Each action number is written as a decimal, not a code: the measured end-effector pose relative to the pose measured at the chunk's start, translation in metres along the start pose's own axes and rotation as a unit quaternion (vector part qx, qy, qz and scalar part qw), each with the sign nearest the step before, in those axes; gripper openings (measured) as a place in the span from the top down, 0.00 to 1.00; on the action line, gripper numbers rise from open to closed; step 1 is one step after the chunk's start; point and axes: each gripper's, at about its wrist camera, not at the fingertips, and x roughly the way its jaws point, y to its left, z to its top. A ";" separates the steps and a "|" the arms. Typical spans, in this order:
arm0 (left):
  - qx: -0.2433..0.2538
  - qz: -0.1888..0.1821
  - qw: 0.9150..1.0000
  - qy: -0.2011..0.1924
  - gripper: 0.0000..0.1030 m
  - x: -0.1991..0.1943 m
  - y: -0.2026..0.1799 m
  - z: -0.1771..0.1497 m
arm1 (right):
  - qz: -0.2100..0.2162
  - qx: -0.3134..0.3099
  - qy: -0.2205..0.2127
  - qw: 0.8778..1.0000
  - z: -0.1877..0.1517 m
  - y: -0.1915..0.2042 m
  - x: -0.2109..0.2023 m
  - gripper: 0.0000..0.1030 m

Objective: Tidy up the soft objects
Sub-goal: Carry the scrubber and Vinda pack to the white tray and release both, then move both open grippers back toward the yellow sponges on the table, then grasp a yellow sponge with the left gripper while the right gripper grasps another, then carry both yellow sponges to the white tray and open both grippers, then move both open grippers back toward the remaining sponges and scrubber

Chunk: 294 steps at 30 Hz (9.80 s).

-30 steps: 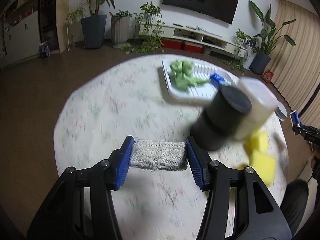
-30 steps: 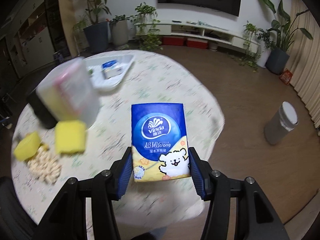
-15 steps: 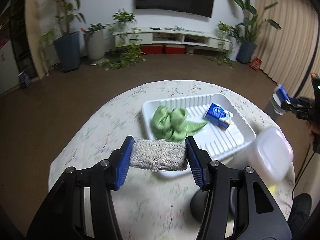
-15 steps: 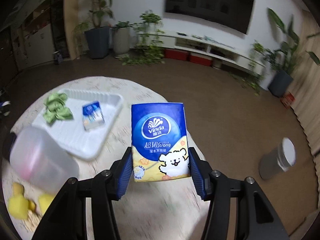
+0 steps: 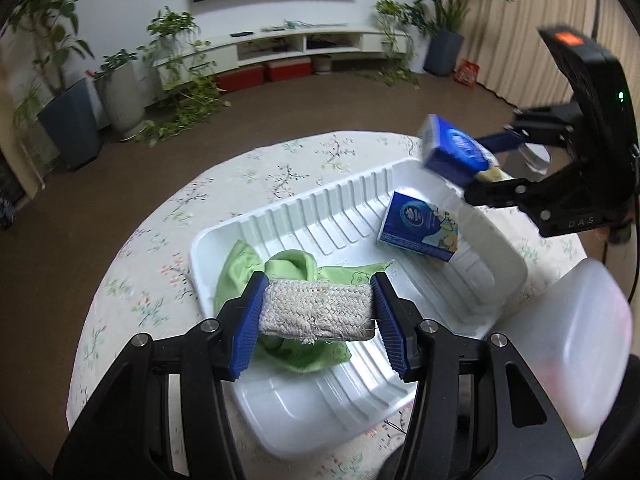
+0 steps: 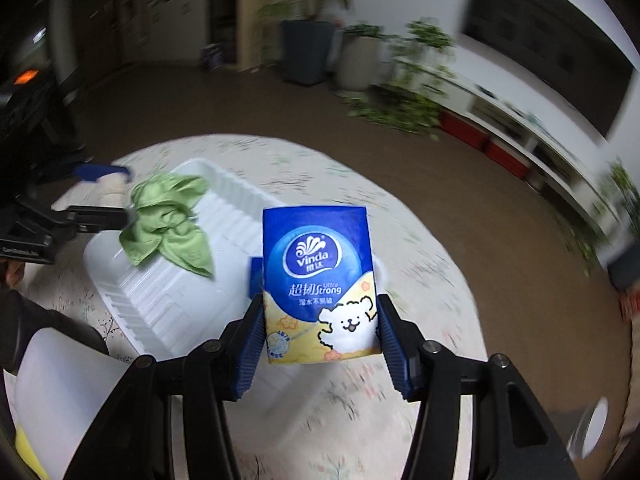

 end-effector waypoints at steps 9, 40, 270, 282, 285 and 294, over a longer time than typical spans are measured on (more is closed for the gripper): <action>0.033 -0.018 0.999 0.016 0.51 0.020 -0.008 -0.004 | 0.035 -0.101 0.042 0.993 0.028 0.027 0.047 0.45; 0.051 -0.023 0.998 0.005 0.14 0.010 -0.014 -0.008 | 0.034 -0.154 0.040 0.987 0.030 0.050 0.073 0.22; 0.022 -0.046 0.999 0.003 0.12 0.011 -0.005 -0.019 | 0.030 -0.024 0.026 0.999 -0.008 0.014 0.054 0.17; -0.025 -0.020 0.998 -0.061 0.00 -0.026 0.016 -0.021 | 0.023 0.030 -0.010 0.999 -0.022 -0.012 0.024 0.00; -0.043 -0.008 0.996 -0.074 0.00 -0.040 0.024 -0.025 | 0.011 0.058 -0.022 0.998 -0.029 -0.025 0.013 0.00; -0.107 0.021 0.988 -0.110 0.00 -0.098 0.035 -0.074 | -0.017 0.157 -0.061 0.986 -0.083 -0.057 -0.034 0.00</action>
